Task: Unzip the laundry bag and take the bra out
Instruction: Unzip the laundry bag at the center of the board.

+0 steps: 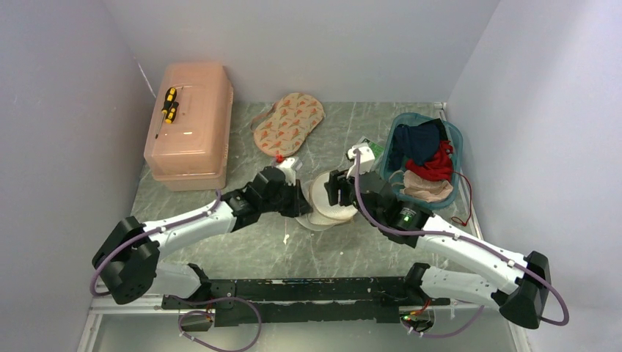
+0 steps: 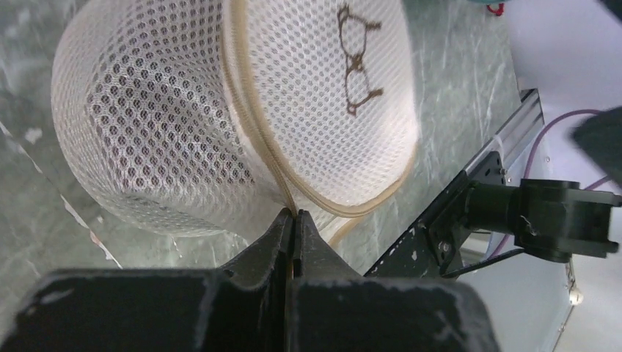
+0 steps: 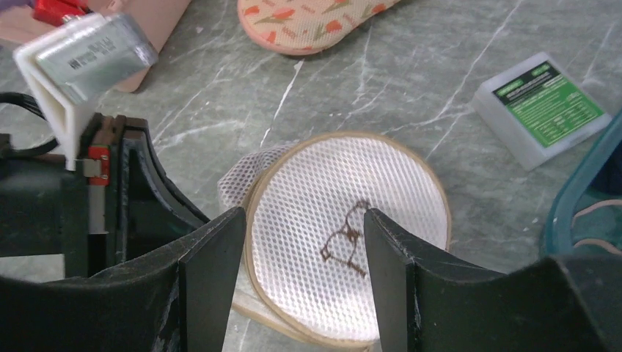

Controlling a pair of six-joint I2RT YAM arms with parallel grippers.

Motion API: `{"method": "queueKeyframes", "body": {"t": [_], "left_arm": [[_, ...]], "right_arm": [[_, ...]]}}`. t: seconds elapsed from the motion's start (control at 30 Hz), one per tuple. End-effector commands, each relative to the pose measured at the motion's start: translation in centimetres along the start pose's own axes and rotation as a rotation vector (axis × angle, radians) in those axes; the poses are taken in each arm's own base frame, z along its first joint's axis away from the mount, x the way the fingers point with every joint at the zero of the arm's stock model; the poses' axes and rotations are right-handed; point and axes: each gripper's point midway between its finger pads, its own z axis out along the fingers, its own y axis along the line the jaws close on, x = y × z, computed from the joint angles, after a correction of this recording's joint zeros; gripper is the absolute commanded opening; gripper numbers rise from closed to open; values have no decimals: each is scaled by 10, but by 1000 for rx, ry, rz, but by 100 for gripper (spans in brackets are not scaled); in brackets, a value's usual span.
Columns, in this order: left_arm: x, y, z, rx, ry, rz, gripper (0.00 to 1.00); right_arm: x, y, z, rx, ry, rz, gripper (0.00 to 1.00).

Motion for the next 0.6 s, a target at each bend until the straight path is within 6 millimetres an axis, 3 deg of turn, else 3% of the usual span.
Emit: {"method": "queueKeyframes", "body": {"t": [0.0, 0.3, 0.57], "left_arm": [[-5, -1, 3, 20, -117, -75, 3], [6, 5, 5, 16, -119, -59, 3], [-2, -24, 6, 178, -177, -48, 3]], "right_arm": [[23, 0, -4, -17, 57, 52, 64], [43, 17, 4, -72, 135, 107, 63], [37, 23, 17, -41, 145, 140, 63]]}}
